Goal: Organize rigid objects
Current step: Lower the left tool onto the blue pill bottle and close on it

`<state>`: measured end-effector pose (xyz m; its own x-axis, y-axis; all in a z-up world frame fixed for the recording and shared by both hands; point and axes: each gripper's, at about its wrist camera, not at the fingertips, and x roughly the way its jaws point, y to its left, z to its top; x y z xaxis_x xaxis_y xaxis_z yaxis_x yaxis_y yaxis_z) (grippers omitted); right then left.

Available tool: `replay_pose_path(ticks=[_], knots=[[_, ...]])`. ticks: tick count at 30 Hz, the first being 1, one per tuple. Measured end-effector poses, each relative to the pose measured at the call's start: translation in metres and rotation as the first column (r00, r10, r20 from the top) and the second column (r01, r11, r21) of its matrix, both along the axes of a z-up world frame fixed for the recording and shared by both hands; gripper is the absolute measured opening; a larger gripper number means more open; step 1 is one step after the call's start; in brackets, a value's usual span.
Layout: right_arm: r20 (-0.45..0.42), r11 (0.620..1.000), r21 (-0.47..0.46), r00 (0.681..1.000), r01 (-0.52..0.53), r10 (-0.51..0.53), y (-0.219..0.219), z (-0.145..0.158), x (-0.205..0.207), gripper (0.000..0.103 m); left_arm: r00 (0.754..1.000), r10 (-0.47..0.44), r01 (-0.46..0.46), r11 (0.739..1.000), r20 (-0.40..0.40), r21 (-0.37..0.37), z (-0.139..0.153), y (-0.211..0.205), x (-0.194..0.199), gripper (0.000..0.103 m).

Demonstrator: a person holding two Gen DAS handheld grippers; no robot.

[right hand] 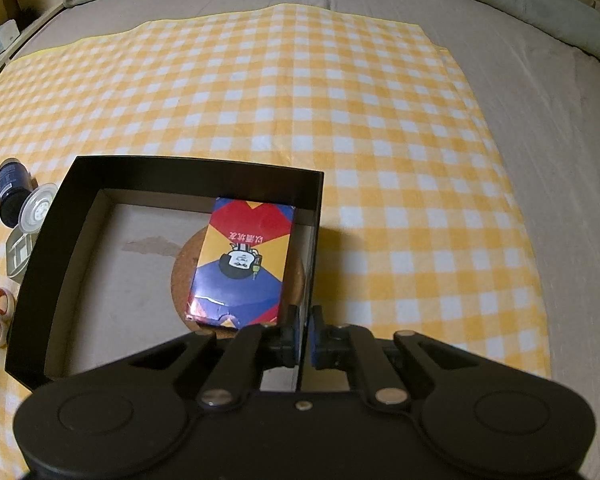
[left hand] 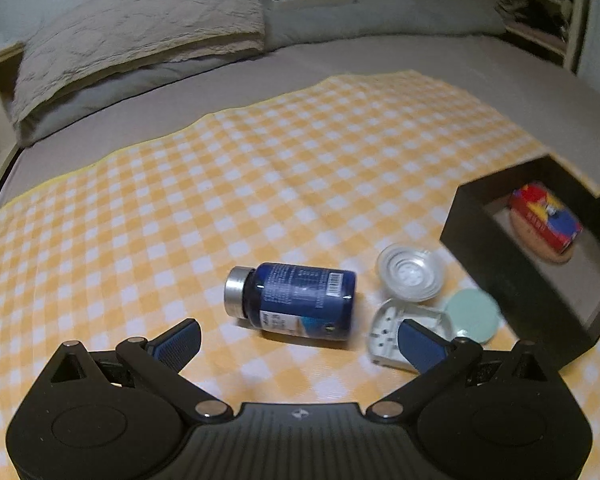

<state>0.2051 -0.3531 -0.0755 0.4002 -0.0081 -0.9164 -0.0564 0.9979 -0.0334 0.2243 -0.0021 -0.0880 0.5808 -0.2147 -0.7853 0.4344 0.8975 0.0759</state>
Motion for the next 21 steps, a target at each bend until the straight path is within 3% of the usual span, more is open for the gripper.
replay_pose_path(ticks=[6,21], knots=[[-0.008,1.0,-0.009,1.0,-0.009,0.008,0.002,-0.004,0.002,0.006,0.998,-0.063,0.064,0.997,-0.015,0.043,-0.016,-0.003,0.019,0.103],[-0.018,1.0,0.019,1.0,-0.021,0.021,0.002,-0.007,0.004,0.012,0.989,-0.136,0.139,0.989,-0.058,0.059,-0.043,-0.015,0.06,0.103]])
